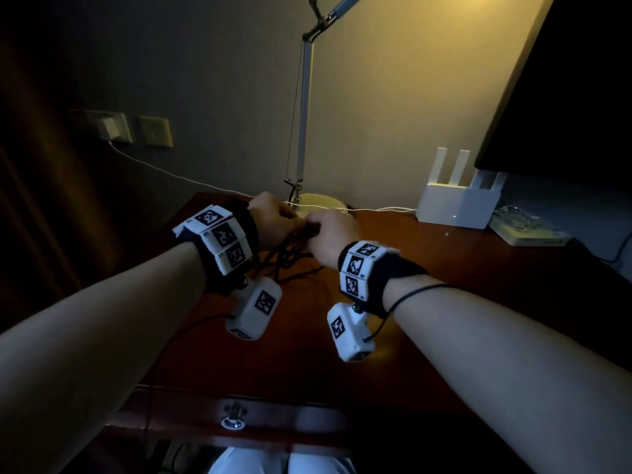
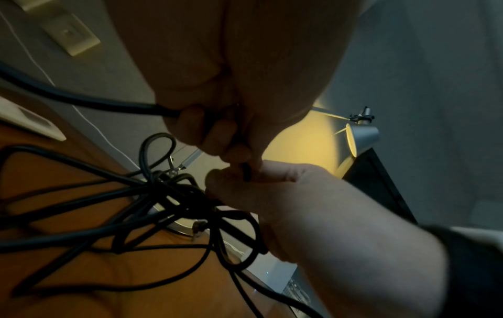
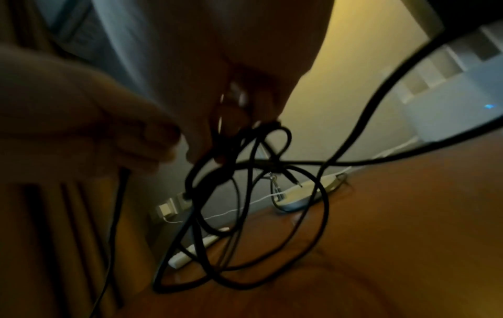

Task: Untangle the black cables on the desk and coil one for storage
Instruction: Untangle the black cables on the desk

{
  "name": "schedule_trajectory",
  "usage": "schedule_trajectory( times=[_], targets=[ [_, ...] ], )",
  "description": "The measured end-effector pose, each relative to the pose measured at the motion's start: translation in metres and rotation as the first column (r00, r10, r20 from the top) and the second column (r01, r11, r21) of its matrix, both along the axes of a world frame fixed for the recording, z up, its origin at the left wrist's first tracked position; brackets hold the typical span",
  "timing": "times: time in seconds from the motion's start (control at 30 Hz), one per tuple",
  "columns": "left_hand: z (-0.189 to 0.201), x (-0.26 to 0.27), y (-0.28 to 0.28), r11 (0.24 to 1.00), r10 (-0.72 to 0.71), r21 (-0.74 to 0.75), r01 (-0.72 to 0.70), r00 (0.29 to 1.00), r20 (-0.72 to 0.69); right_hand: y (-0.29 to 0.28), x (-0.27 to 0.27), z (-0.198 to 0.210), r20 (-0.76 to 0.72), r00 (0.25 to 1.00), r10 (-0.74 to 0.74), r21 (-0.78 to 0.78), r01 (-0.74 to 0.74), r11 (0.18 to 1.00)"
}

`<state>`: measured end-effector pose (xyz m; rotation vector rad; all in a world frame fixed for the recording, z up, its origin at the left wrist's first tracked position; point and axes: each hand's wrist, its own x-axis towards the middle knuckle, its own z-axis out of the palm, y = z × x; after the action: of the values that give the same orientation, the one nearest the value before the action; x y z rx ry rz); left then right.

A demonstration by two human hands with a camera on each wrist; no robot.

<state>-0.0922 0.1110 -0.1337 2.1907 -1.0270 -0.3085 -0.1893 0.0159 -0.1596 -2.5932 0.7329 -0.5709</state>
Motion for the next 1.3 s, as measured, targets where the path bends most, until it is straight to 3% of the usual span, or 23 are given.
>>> schedule_trajectory(
  times=[0.17, 0.43, 0.77, 1.0, 1.13, 1.3],
  targets=[
    [0.007, -0.006, 0.0, 0.999, 0.017, -0.033, -0.019, 0.999, -0.048, 0.005, 0.0, -0.01, 0.08, 0.982, -0.17, -0.106, 0.178, 0.978],
    [0.02, -0.008, 0.005, 0.994, 0.042, -0.096, -0.052, 0.995, -0.094, 0.0, 0.002, -0.017, 0.078, 0.979, -0.191, -0.256, 0.204, 0.945],
    [0.029, -0.008, 0.009, 0.98, 0.101, -0.15, -0.128, 0.979, -0.176, -0.013, -0.005, -0.027, 0.046, 0.985, -0.168, -0.299, 0.174, 0.938],
    [0.031, -0.006, 0.011, 0.98, 0.112, -0.139, -0.143, 0.97, -0.215, -0.02, -0.017, -0.028, 0.016, 0.989, -0.145, -0.219, 0.145, 0.965],
    [0.029, -0.004, 0.008, 0.954, 0.179, -0.191, -0.233, 0.948, -0.261, -0.019, -0.023, -0.022, 0.001, 0.989, -0.146, -0.06, 0.146, 0.988],
    [0.027, -0.007, 0.004, 0.968, 0.089, -0.214, -0.134, 0.974, -0.21, -0.022, -0.016, -0.021, 0.1, 0.987, -0.127, 0.082, 0.119, 0.99]
  ],
)
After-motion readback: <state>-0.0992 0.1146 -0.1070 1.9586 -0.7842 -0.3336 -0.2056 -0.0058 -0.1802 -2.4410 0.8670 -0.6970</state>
